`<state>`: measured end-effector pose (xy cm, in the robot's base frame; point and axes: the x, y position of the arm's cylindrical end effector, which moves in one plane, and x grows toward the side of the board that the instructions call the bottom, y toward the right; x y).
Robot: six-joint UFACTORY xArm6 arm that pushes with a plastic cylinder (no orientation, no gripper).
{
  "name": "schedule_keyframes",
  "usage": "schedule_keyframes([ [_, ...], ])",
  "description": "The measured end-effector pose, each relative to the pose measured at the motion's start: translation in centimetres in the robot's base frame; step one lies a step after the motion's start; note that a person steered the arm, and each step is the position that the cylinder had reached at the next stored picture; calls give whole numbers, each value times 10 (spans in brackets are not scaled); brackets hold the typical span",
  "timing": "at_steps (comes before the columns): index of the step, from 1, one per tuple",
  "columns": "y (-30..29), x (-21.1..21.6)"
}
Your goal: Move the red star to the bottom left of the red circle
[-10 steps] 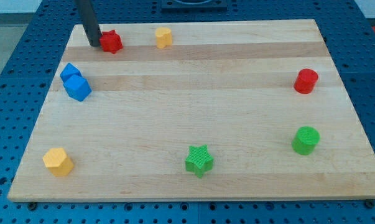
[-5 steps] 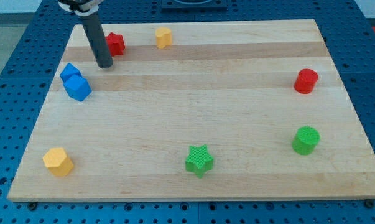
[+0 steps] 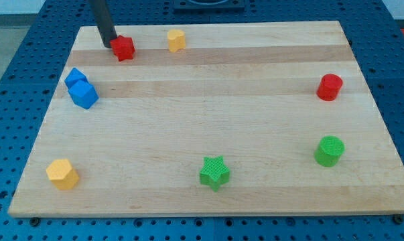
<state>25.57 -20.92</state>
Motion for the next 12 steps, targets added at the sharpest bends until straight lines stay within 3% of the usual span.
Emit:
schedule_keyframes([
  [2,33,36],
  [6,261,130],
  [12,220,149],
])
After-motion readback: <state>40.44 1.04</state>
